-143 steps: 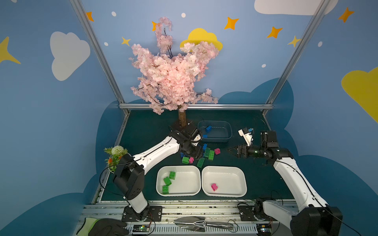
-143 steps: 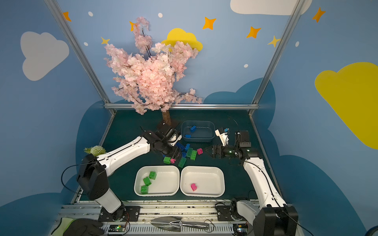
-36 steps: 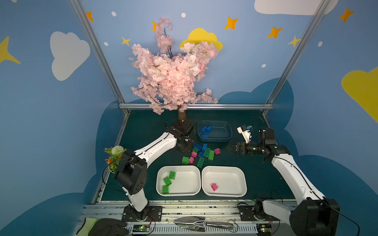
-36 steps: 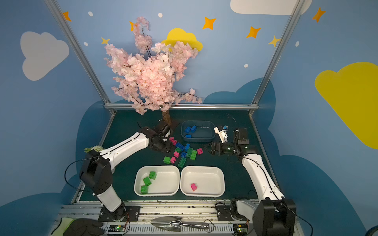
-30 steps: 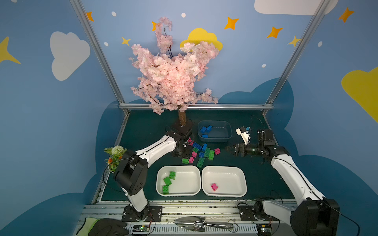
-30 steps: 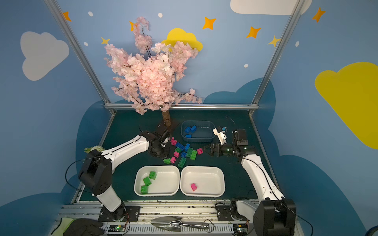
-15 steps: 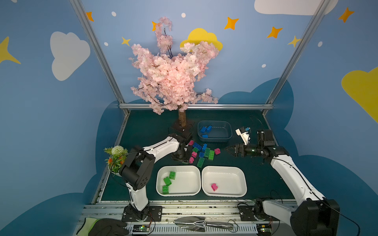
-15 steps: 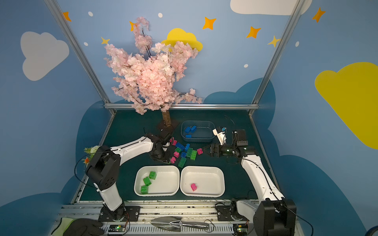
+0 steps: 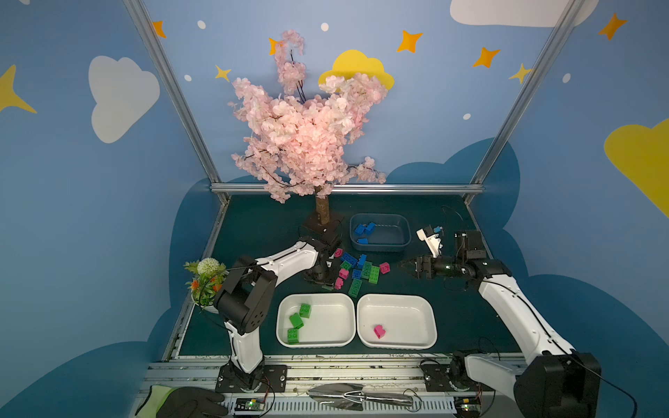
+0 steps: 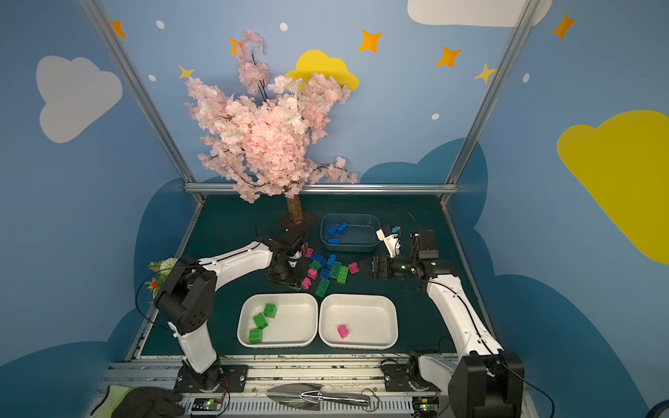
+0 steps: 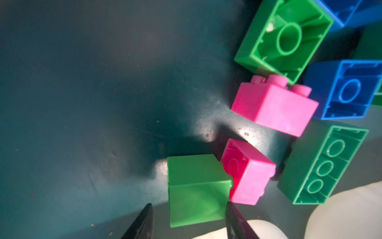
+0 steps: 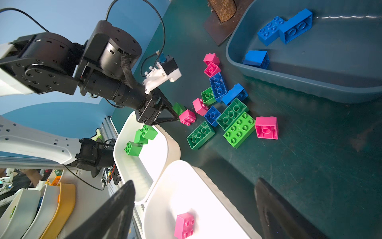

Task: Sort the legos into containers by color
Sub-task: 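Move the left gripper back over the pile toward a green brick, then lower the left gripper and grasp the small green brick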

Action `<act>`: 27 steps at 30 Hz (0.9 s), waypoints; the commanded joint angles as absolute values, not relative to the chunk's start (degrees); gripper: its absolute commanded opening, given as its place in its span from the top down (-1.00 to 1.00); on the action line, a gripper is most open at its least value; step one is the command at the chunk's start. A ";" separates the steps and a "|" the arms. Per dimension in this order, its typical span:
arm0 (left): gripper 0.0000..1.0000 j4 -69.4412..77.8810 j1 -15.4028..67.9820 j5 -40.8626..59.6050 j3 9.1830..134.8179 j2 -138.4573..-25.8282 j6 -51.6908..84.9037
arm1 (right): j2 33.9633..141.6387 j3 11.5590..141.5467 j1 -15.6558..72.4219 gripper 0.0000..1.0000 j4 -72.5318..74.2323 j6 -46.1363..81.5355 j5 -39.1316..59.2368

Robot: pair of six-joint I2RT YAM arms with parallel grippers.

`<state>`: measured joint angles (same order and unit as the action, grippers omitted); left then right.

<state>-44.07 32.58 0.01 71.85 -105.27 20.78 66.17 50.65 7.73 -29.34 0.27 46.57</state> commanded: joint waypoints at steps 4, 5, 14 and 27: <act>-0.12 -43.09 30.25 -4.95 71.02 -104.80 21.60 | 65.32 50.21 8.09 -0.79 -29.18 0.66 46.68; -0.13 -43.07 30.08 -4.69 71.15 -104.61 21.91 | 65.37 50.23 8.09 -0.79 -29.17 0.62 46.69; -0.29 -43.83 29.46 -4.33 73.30 -101.88 19.15 | 65.83 50.54 8.11 -0.79 -29.17 0.24 46.94; -0.40 -48.82 26.38 2.93 78.42 -104.77 -28.81 | 66.96 51.54 8.09 -0.79 -29.65 -0.41 47.46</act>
<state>-47.88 27.64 -0.38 77.84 -103.61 -14.13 66.54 50.65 7.73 -29.34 0.16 46.63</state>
